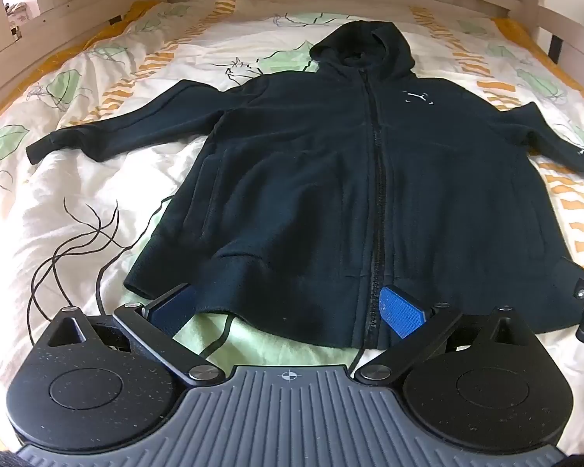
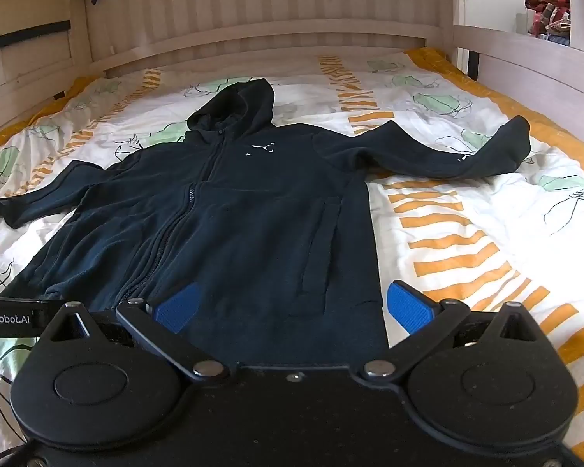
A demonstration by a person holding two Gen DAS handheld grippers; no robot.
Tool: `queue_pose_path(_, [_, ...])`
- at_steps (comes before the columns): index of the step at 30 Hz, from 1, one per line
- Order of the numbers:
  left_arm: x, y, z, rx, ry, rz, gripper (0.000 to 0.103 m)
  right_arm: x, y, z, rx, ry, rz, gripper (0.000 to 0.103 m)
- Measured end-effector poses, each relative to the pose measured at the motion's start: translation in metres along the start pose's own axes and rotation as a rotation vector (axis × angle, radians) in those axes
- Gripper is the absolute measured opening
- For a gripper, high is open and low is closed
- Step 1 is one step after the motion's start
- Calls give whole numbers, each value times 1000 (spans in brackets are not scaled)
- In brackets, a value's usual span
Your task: Fold large clothes
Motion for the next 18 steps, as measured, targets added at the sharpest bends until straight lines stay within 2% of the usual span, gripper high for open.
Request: queue_pose_path(18, [2,-1,2,6,3,-4,102,-1,-5,2,12,14,-5,102])
Point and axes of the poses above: each gripper's, at about its wrist camera, not at the fingertips, and x roughly the way its jaws point, z to its right, y to its top, the point moved 9 cm from there along x, roughly the way its jaws point, and after that the axes turned 6 degrees about -z, right-handed, at the moved point
